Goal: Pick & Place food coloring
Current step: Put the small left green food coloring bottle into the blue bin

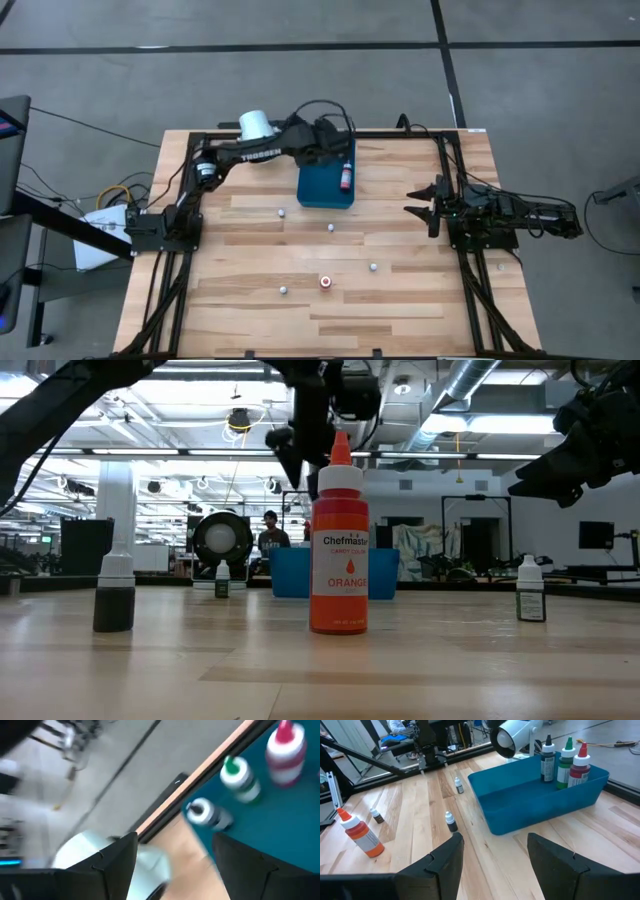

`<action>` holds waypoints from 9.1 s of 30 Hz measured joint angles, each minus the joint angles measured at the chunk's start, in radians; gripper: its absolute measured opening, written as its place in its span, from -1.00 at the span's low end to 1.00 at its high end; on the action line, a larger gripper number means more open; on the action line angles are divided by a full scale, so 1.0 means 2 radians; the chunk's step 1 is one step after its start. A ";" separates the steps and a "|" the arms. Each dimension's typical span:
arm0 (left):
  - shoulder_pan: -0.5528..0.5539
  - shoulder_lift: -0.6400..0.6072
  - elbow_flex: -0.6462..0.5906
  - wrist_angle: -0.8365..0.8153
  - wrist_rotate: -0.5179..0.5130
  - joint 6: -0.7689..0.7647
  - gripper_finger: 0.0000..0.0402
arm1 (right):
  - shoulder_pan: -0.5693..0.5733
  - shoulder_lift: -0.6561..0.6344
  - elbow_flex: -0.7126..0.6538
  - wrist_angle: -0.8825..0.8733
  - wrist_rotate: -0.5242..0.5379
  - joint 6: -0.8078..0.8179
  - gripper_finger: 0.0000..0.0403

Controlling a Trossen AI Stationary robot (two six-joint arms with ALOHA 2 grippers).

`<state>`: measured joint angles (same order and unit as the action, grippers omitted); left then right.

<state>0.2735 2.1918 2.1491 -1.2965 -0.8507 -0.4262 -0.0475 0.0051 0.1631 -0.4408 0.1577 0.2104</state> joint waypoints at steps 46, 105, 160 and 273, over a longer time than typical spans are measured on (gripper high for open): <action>-0.229 -0.079 -0.084 -0.137 -0.024 -0.272 0.23 | 0.000 0.000 0.000 0.003 -0.001 0.014 0.03; -0.242 -0.658 -0.684 0.243 0.160 -0.375 -0.09 | 0.000 0.000 0.000 0.003 0.000 0.013 0.03; -0.113 -0.294 -0.683 0.482 0.289 -0.275 0.44 | 0.000 0.000 0.000 -0.001 0.000 0.013 0.03; -0.025 -0.198 -0.329 0.348 0.267 -0.040 -0.69 | 0.000 0.004 0.000 -0.004 0.001 0.008 0.03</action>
<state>0.2230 1.7954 1.4914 -0.6003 -0.3161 -0.5068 -0.0483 0.0124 0.1634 -0.4497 0.1593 0.2273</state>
